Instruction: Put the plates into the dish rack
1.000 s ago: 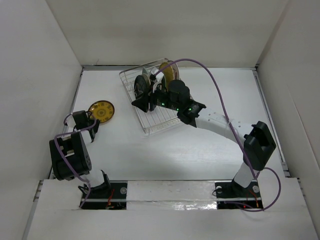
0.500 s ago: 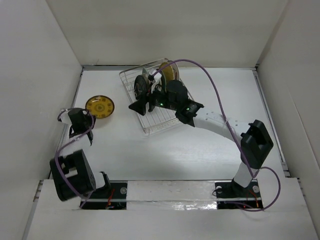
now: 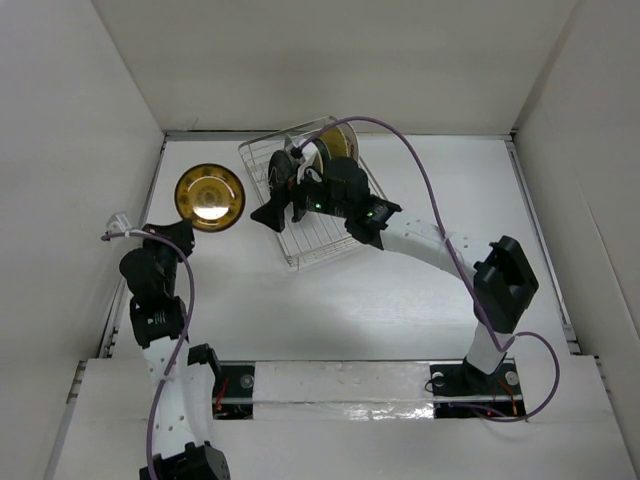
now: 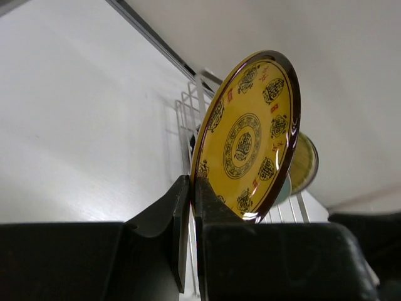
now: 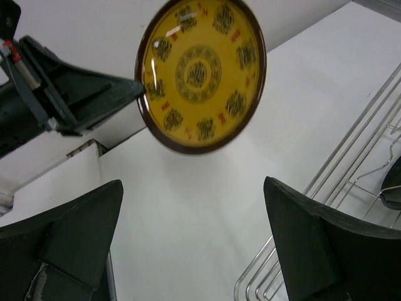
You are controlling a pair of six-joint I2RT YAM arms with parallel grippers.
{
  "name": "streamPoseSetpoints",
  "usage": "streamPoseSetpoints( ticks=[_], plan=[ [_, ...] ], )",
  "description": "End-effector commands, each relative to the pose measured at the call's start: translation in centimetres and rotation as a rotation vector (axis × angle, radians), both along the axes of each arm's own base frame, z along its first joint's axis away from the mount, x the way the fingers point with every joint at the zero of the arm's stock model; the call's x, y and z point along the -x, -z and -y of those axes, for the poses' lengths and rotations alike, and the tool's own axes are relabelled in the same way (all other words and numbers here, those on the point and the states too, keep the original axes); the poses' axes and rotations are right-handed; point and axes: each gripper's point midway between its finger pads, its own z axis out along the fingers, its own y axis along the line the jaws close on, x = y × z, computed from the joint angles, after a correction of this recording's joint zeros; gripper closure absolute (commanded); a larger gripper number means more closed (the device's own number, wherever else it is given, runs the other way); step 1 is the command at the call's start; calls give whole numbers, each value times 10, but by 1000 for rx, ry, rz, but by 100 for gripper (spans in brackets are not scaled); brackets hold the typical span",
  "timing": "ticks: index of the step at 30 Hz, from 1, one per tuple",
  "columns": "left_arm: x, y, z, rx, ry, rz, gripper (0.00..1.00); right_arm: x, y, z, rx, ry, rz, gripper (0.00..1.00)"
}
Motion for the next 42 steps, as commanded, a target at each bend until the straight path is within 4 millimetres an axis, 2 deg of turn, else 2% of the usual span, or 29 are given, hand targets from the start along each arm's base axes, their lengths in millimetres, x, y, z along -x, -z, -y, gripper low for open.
streamPoseSetpoints(
  ticks=[1,3,5,7,9,11,14,17,18,19,21,24,25,26,27,28,29,30,32,33,34,35,36,37,38,39,40,41,42],
  plan=[
    [13,7,34,-53,175,-5,100,4,-24,-10,-39,-35,15,0],
    [17,5,45,-71,233,9,100,4,-20,-11,-39,-36,6,0],
    [21,2,53,-82,278,12,100,-8,-15,-5,-28,19,-12,1],
    [24,-3,67,-100,348,32,100,-32,-12,11,-23,120,-15,0],
    [27,-8,77,-101,395,53,100,-42,-8,19,-16,140,-24,1],
    [29,-16,85,-120,430,76,100,-45,-1,22,-3,105,-42,1],
    [32,-26,99,-159,497,98,100,-37,7,17,14,39,-56,1],
    [34,-33,108,-188,538,106,100,-29,20,13,47,-45,-73,10],
    [35,-35,111,-193,550,111,100,-30,19,16,37,-61,-76,17],
    [35,-39,115,-201,563,115,100,-17,24,14,30,-131,-95,35],
    [33,-38,116,-217,569,102,100,-9,17,16,-15,-186,-103,52],
    [32,-46,122,-260,585,119,100,2,21,23,-20,-273,-126,81],
    [30,-48,120,-268,564,120,100,1,20,26,-22,-276,-136,100],
    [29,-53,119,-275,551,125,100,1,19,27,-23,-277,-138,100],
    [28,-53,119,-289,545,122,93,2,16,27,-27,-276,-136,100],
    [26,-53,115,-300,523,108,80,-4,11,30,-35,-258,-131,100],
    [24,-59,111,-317,492,113,61,-9,4,34,-44,-237,-125,100],
    [24,-63,112,-329,485,118,53,-13,-5,34,-52,-213,-111,100],
    [23,-72,100,-370,402,111,31,-40,-21,43,-62,-49,-86,100],
    [22,-71,91,-398,341,92,26,-62,-32,51,-50,85,-58,100],
    [25,-74,93,-407,352,101,20,-75,-35,57,-37,163,-45,100],
    [25,-77,78,-421,262,98,11,-89,-36,62,-21,239,-34,100],
    [26,-77,72,-431,225,98,8,-97,-39,63,-9,294,-25,100],
    [27,-76,64,-438,172,93,5,-119,-50,76,11,433,-6,100],
    [32,-71,60,-445,154,97,3,-131,-36,75,52,494,-21,100],
    [34,-70,61,-447,157,103,2,-136,-35,73,75,541,-17,100],
    [36,-70,59,-448,146,107,2,-152,-49,86,91,674,24,100],
    [39,-68,62,-445,154,115,2,-162,-34,83,138,729,28,100],
    [40,-68,65,-445,164,121,2,-167,-28,85,196,772,49,100]
  ],
)
